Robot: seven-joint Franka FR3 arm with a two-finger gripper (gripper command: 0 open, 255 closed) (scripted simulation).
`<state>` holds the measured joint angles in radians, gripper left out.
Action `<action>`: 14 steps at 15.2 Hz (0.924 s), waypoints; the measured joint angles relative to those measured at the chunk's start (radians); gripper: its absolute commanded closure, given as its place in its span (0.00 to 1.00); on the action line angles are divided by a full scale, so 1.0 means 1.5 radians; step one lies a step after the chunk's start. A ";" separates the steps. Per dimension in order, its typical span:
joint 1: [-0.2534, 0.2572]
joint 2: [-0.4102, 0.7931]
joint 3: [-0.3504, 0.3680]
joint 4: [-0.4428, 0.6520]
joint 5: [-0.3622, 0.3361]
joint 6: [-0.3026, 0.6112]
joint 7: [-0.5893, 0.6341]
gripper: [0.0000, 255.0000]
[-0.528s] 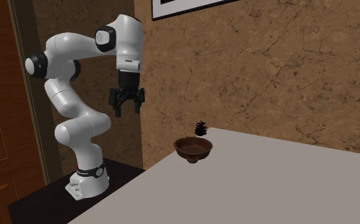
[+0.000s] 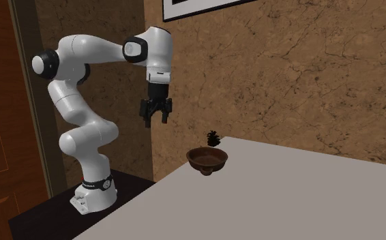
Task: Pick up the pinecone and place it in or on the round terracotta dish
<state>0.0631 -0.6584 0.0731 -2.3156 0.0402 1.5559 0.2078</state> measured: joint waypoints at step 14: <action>0.052 0.242 0.137 0.135 0.082 0.117 0.170 0.00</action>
<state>0.1405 -0.2950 0.2783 -2.1135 0.1628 1.7312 0.4632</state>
